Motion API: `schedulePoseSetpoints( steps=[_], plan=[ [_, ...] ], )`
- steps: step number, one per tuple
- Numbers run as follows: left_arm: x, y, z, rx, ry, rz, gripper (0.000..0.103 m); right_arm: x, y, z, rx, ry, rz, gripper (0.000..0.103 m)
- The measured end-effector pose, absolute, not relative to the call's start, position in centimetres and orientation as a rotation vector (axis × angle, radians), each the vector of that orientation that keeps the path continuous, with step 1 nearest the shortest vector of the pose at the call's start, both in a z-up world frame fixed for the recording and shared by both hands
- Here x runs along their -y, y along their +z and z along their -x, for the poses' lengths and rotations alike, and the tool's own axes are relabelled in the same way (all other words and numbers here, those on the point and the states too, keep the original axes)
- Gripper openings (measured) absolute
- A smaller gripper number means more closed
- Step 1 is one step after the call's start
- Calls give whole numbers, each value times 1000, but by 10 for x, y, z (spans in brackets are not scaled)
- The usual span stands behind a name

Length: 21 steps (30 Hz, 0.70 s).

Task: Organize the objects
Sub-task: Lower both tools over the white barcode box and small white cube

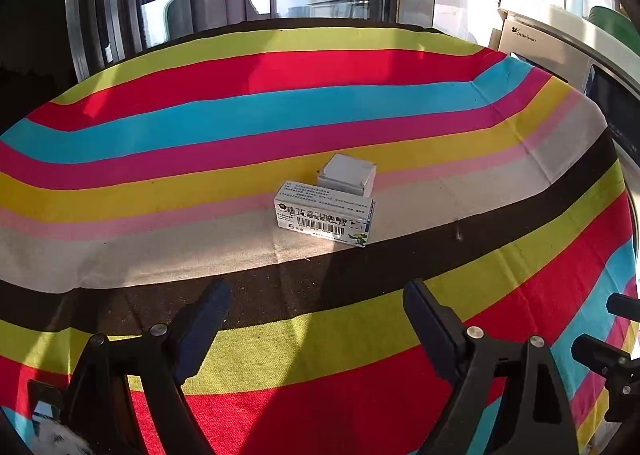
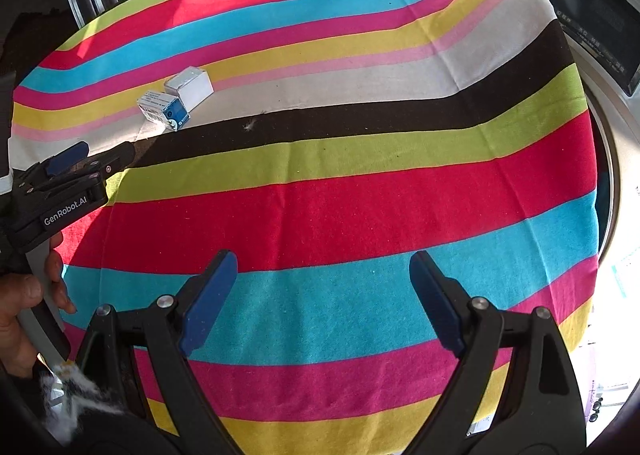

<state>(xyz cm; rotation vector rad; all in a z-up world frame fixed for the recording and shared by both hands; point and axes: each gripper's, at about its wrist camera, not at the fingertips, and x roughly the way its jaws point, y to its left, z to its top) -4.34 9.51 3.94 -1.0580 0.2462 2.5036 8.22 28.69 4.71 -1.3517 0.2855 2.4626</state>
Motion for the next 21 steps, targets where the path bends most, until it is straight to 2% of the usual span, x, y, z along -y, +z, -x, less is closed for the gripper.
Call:
schedulePoseSetpoints(
  steps=[11,21],
  plan=[
    [-97,35,52,-254,2502,1077,89,-286,44,-75,-299,2458,1355,90],
    [-75,41,90,-88,2413,1081,89,-283,46,-61,-305,2490,1320,90]
  ],
)
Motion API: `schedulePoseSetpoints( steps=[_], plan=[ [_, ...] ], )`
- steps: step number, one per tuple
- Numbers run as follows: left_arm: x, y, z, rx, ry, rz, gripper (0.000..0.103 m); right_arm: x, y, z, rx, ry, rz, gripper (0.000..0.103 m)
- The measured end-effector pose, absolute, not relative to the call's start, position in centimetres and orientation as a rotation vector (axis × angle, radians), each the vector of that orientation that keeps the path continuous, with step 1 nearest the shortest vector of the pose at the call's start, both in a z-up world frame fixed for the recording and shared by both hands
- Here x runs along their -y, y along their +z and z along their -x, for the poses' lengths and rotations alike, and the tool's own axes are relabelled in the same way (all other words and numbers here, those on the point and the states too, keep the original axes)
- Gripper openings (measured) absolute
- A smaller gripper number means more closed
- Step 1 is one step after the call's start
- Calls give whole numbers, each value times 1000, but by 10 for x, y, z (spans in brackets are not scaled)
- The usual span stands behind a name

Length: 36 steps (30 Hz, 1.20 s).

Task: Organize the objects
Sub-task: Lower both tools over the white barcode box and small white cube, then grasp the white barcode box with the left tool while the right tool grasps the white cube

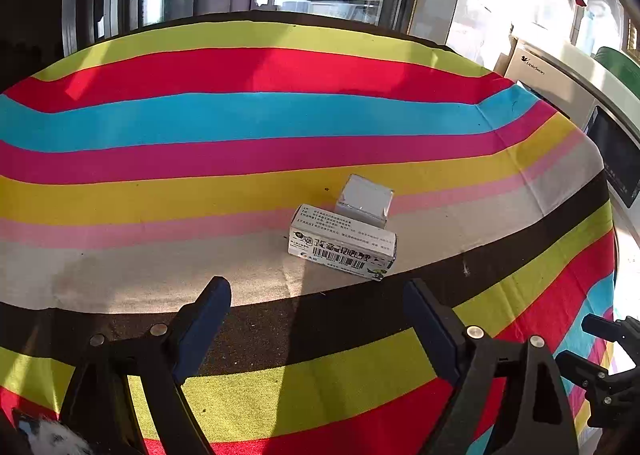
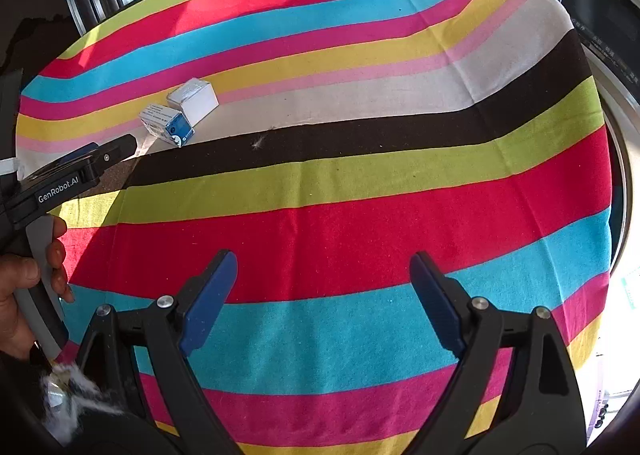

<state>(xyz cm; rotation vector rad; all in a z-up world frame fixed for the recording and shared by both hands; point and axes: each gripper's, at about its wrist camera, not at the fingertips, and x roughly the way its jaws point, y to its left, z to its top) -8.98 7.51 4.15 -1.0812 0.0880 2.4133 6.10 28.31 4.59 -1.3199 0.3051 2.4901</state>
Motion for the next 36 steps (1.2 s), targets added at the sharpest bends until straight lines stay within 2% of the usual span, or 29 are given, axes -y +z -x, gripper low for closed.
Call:
schedulePoseSetpoints(
  steps=[13,19,21,23,36],
  plan=[
    [-110,35,120,-259,2275,1061,98,-280,61,-27,-326,2595,1228,90],
    [-125,22,127,-333,2271,1078,98,-284,66,-14,-341,2611,1205,90],
    [-127,18,127,-346,2264,1081,94,-284,67,-10,-340,2615,1199,90],
    [-127,16,127,-337,2248,1092,78,-284,67,-5,-338,2621,1199,90],
    [-68,30,107,-185,2400,1156,76,-254,59,69,-115,2797,1303,93]
  ],
)
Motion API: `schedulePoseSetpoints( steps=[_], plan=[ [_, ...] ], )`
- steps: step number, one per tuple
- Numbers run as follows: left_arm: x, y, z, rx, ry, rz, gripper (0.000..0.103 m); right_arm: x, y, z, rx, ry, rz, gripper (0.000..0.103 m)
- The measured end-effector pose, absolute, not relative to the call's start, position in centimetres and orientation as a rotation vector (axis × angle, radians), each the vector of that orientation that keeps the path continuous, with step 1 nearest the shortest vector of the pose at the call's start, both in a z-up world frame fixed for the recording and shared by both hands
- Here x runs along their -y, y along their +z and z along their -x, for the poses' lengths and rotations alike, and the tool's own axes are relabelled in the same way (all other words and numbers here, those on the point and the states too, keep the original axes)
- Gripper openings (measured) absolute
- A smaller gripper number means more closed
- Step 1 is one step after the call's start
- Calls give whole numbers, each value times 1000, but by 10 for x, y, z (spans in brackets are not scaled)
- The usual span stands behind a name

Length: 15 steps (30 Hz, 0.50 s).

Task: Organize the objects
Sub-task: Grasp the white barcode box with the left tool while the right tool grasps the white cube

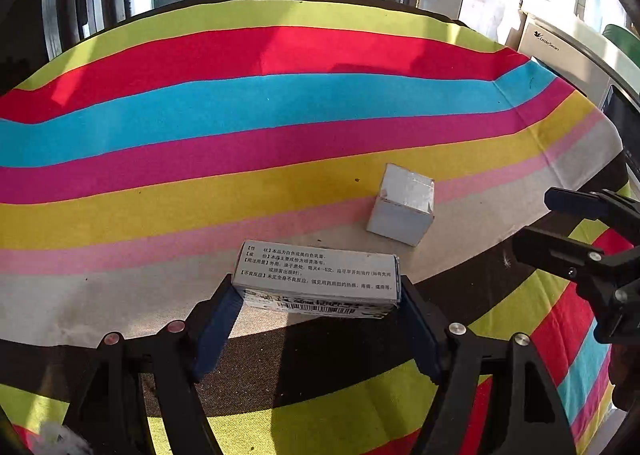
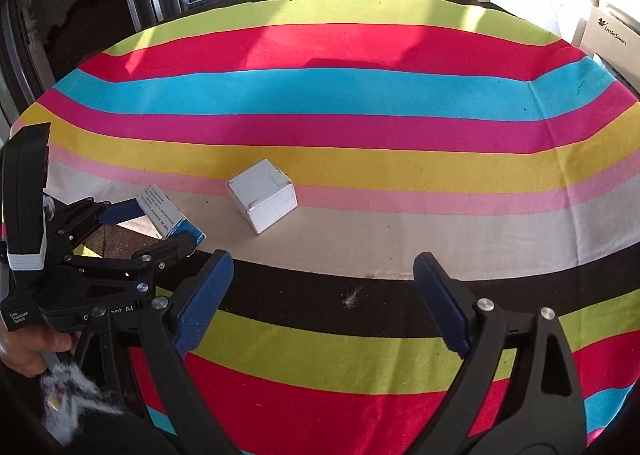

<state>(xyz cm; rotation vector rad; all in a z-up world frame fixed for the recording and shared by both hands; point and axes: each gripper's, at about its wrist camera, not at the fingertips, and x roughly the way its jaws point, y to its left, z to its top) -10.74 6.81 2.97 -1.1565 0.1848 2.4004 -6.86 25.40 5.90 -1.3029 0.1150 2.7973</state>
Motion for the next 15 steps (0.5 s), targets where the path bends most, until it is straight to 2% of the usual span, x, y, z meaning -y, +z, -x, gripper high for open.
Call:
schedulePoseSetpoints(
  steps=[7,15],
  plan=[
    [-32,37,83,-103,2460,1164,76,-222,43,117,228,2973,1427,93],
    [-24,33,78,-37,2484,1192,76,-216,22,154,299,2985,1539,93]
  ],
)
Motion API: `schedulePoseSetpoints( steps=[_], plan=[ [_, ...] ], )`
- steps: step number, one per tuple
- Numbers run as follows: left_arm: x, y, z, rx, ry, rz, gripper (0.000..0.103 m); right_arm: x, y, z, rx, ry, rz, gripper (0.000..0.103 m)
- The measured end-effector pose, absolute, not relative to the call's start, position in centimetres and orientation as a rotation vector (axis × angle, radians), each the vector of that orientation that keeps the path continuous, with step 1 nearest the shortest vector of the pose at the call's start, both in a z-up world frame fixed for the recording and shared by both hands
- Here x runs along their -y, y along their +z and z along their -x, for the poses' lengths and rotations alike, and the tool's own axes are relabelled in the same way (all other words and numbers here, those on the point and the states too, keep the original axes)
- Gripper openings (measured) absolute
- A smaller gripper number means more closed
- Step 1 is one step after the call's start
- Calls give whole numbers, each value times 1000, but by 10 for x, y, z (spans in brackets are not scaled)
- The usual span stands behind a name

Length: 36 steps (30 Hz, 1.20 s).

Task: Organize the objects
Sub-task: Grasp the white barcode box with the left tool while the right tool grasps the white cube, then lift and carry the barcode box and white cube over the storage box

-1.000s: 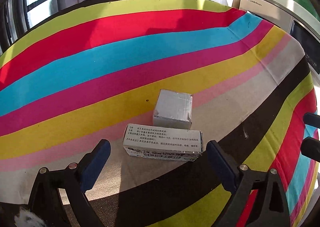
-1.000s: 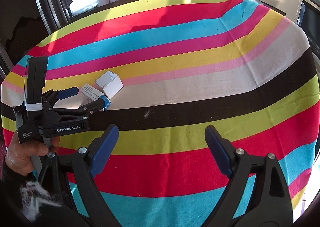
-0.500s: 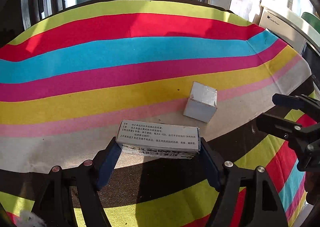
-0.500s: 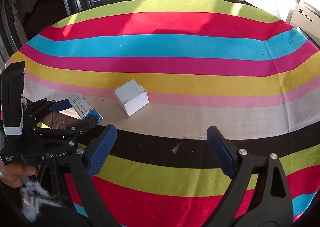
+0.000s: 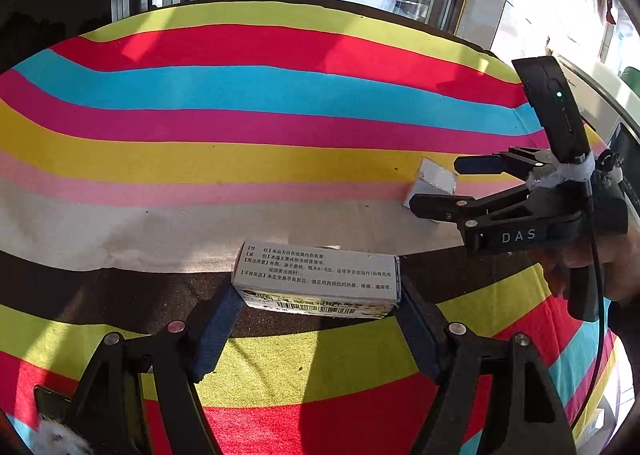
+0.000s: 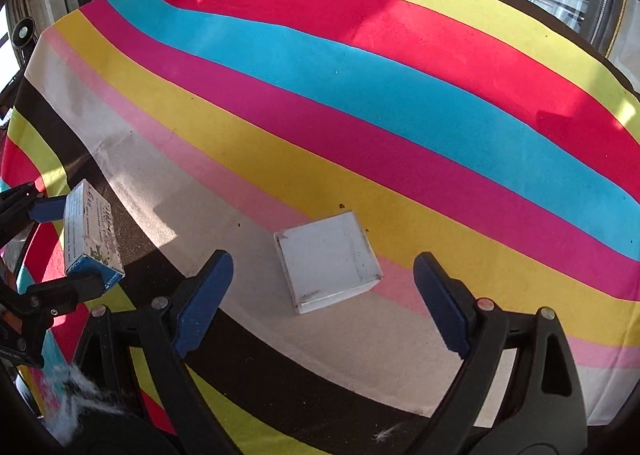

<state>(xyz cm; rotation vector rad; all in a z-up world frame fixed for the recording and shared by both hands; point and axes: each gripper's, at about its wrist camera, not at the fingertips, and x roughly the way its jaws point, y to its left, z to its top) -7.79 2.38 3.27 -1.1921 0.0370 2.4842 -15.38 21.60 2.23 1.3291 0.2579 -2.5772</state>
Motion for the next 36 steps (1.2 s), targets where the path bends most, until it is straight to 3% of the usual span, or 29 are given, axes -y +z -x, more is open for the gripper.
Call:
schedulePoseSetpoints(
  steps=[2,7,19,36],
  plan=[
    [-22,33,76,-27,2487,1192,76,-216,18,161,-263,-2563,-1339,89],
    [-13,34,70,2,2498,1190,76,-215,8,171,-251,-2534,-1408,59],
    [-20,43,52,11,2472,1158,76,-220,25,130,-114,-2638,-1392,58],
    [-105,55,-50,-76,2261,1072,76,-259,50,-44,12,-2814,-1475,58]
  ],
)
